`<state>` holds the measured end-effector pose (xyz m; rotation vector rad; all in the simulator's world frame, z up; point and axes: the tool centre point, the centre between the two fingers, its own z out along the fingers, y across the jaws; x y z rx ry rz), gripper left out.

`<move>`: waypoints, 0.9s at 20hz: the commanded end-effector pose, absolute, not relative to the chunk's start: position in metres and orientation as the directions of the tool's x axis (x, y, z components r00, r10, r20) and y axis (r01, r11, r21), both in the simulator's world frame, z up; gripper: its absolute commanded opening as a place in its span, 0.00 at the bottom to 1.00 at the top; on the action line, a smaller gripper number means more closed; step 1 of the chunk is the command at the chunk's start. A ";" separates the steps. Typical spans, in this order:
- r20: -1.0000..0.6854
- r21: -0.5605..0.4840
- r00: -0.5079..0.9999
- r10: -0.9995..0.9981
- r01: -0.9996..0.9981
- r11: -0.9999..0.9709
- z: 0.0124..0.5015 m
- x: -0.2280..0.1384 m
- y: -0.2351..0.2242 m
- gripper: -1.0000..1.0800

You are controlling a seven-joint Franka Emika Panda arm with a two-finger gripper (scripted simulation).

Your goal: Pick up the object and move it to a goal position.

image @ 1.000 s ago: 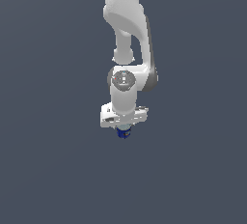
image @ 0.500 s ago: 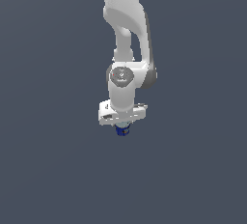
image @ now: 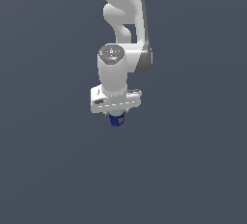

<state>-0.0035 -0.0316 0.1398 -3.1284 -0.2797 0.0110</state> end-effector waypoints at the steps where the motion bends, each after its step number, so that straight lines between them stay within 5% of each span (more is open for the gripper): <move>1: -0.001 0.000 0.984 0.177 0.177 -0.984 0.164 -0.012 -0.042 0.00; 18: 0.001 -0.003 0.984 0.177 0.177 -0.984 0.340 -0.088 -0.127 0.00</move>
